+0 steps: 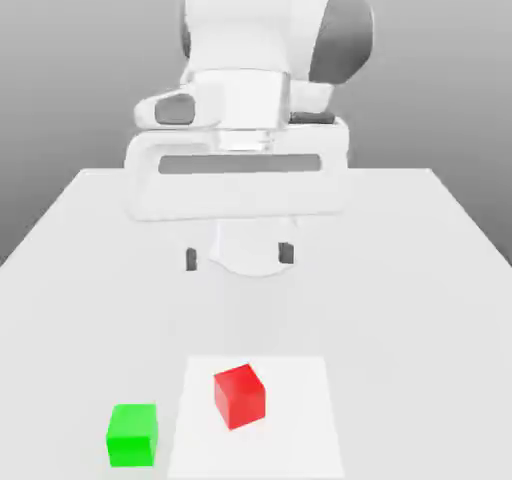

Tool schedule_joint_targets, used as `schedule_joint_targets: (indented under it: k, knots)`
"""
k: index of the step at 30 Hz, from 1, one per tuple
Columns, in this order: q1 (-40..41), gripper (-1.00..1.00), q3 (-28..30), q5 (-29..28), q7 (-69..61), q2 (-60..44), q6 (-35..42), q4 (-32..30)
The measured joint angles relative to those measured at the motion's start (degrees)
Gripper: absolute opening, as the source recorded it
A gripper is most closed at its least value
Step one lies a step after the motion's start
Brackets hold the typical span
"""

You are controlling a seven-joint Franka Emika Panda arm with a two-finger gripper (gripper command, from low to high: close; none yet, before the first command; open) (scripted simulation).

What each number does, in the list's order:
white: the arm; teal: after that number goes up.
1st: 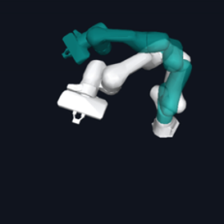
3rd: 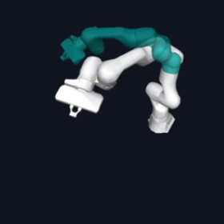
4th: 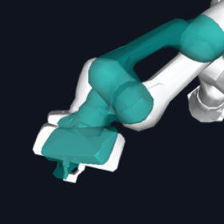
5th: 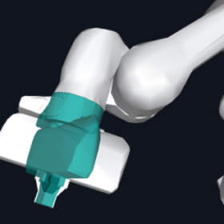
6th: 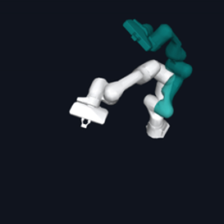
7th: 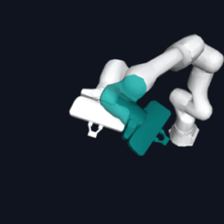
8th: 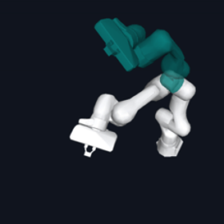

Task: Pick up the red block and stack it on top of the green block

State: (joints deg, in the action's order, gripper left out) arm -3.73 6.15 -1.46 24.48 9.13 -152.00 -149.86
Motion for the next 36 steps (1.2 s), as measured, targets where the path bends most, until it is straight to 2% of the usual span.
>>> schedule_joint_targets:
  k: [5,11,12,19,25,36]
  knots:
    - [0.17,0.00,0.26,2.00,-7.63,-10.44,-5.82,-4.95]
    - [1.80,0.00,-2.19,5.88,-11.56,-22.94,-15.86,-4.24]
    - [2.16,-1.00,-2.64,6.30,-11.89,-24.41,-17.11,-4.03]
    - [2.39,-1.00,-2.84,6.15,-11.80,-24.47,-17.11,-4.03]
    - [1.63,-1.00,-1.06,2.69,-9.10,-13.68,-7.83,-5.50]
    - [10.40,-1.00,4.64,4.32,1.08,-16.28,1.88,6.69]
